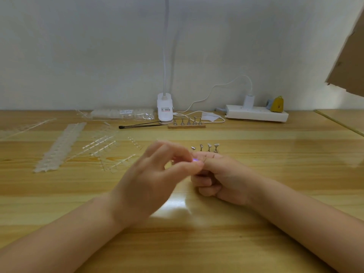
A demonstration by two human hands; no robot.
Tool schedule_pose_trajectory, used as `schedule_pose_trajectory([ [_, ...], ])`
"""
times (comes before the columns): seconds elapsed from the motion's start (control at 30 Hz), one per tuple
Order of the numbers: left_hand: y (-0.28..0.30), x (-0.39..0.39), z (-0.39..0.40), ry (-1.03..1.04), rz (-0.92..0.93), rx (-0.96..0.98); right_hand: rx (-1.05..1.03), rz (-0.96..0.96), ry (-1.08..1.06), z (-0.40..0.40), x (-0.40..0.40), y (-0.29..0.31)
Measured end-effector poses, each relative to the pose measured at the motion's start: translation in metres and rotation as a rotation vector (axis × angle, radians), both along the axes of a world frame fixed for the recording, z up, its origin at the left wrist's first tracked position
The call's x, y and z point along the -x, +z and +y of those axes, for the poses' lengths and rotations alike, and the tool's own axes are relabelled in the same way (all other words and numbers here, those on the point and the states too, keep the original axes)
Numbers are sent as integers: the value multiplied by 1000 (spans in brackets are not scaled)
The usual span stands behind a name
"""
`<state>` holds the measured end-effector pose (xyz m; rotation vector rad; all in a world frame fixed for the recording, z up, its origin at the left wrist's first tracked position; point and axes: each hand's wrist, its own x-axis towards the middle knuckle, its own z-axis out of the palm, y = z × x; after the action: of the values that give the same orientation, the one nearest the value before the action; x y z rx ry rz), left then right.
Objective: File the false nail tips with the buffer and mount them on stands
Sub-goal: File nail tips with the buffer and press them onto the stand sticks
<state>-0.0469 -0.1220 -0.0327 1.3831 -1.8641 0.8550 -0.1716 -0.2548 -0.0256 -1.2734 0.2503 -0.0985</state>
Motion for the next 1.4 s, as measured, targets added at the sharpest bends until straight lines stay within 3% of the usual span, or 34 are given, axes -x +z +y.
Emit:
schedule_pose_trajectory([
  [0.1,4,-10,3,55,65,38,-25,-15,-6,0,0,0],
  [0.23,0,7,-1,-99,-51,55,30,-24,71,0,0,-1],
  [0.4,4,-15,2,78,29,19,-14,-16,14,0,0,0],
  [0.57,0,6,1,-110,-51,35,38,-8,51,2,-1,-2],
  [0.73,2,-18,2,149,-7,-26,-54,-3,-39,-1,-1,-1],
  [0.9,-1,2,0,-65,-110,40,-23,5,-40,2,-2,-1],
  [0.97,-3,-1,0,-40,-112,22,5,13,-32,3,-2,-1],
  [1.2,-1,-29,0,409,170,-246,-12,-5,-127,2,-4,-3],
  [1.3,-11,-25,-3,461,254,-353,12,-30,-163,1,-5,-5],
  [1.4,-8,-18,-1,332,428,-304,37,-59,-195,0,-5,-4],
])
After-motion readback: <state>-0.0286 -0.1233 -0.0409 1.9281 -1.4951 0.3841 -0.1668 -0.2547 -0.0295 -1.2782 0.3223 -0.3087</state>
